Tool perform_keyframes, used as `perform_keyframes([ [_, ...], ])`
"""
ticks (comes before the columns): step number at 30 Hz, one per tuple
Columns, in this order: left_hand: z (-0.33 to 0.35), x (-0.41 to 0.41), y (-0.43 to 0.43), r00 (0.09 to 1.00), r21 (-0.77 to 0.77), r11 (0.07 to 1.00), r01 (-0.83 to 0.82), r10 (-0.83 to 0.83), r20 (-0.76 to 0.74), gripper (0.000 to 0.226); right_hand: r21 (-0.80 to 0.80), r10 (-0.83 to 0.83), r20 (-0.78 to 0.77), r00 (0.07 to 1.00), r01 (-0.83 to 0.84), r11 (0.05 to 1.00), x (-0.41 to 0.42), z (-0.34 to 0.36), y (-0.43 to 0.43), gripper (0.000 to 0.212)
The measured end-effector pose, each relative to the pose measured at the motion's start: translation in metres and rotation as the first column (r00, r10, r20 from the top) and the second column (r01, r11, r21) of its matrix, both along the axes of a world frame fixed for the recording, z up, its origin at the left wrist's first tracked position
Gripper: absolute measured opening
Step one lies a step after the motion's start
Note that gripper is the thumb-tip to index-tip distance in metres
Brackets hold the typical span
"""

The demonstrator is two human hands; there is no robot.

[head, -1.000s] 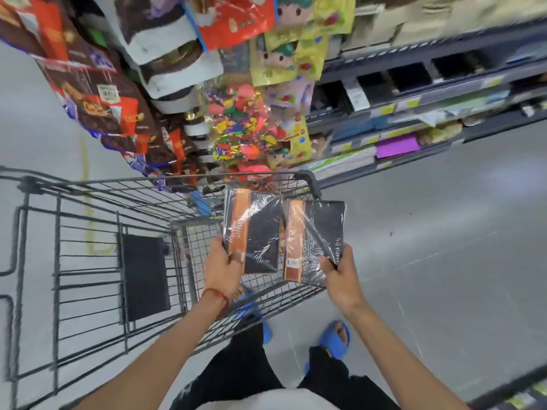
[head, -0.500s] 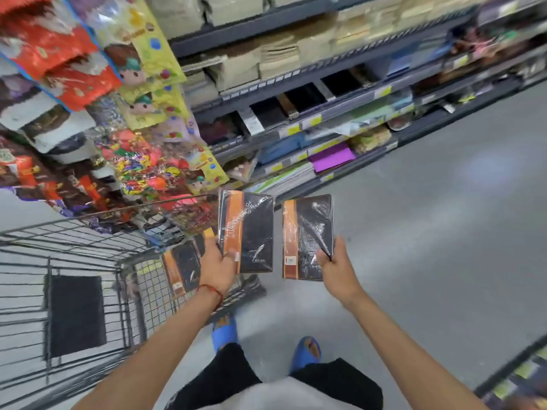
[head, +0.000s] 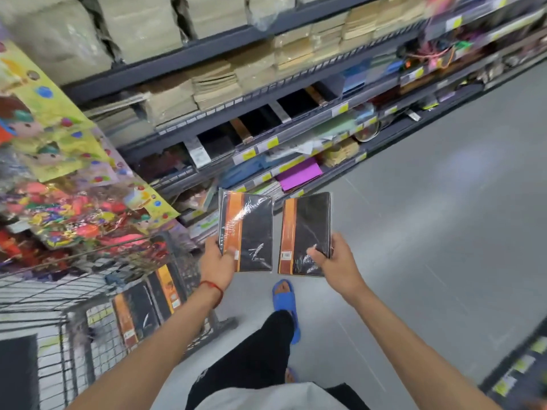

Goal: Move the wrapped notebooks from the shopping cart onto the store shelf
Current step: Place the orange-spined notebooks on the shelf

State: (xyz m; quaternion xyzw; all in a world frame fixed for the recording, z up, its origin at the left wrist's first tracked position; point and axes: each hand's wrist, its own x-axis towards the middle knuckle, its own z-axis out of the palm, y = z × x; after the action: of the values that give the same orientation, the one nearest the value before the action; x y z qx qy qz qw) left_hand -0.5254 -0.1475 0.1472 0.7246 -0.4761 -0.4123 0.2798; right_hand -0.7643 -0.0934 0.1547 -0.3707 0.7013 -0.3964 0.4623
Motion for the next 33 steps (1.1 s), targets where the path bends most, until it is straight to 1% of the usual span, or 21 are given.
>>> perform_keyframes([
  [6,-0.015,-0.047,-0.083,0.998,-0.012,0.998,-0.065,0.064,-0.010,0.013,0.083,0.062,0.043,0.997,-0.065,0.994,-0.045,-0.005,-0.088,0.032],
  [10,-0.024,-0.068,-0.135,0.995,0.004,0.995,-0.098,0.098,0.013,0.012,0.121,0.103,0.061,0.993,-0.110,0.987,-0.072,-0.009,-0.148,0.040],
  [15,-0.024,-0.090,-0.181,0.983,0.020,0.984,-0.175,0.174,0.052,0.014,0.161,0.150,0.148,0.978,-0.173,0.972,-0.098,-0.012,-0.213,0.035],
  [18,-0.030,-0.102,-0.201,0.969,0.026,0.970,-0.241,0.239,0.068,0.015,0.172,0.233,0.161,0.959,-0.260,0.950,-0.113,-0.018,-0.256,0.031],
  [21,-0.036,-0.116,-0.216,0.946,0.047,0.948,-0.314,0.308,0.104,0.011,0.185,0.335,0.174,0.926,-0.365,0.912,-0.128,-0.029,-0.299,0.030],
  [23,-0.043,-0.126,-0.224,0.914,0.081,0.914,-0.398,0.388,0.117,0.011,0.207,0.407,0.207,0.890,-0.446,0.871,-0.140,-0.033,-0.323,0.031],
  [25,-0.051,-0.137,-0.227,0.873,0.090,0.869,-0.486,0.476,0.108,0.015,0.207,0.482,0.221,0.848,-0.524,0.826,-0.152,-0.033,-0.343,0.031],
  [28,-0.060,-0.157,-0.229,0.826,0.116,0.818,-0.563,0.555,0.095,0.022,0.215,0.597,0.215,0.773,-0.634,0.743,-0.172,-0.040,-0.374,0.036],
  [30,-0.053,-0.168,-0.231,0.788,0.113,0.780,-0.615,0.608,0.094,0.026,0.234,0.640,0.224,0.735,-0.678,0.697,-0.178,-0.042,-0.389,0.041],
  [33,-0.050,-0.173,-0.234,0.757,0.134,0.746,-0.653,0.646,0.094,0.018,0.265,0.648,0.238,0.724,-0.690,0.673,-0.175,-0.049,-0.409,0.044],
])
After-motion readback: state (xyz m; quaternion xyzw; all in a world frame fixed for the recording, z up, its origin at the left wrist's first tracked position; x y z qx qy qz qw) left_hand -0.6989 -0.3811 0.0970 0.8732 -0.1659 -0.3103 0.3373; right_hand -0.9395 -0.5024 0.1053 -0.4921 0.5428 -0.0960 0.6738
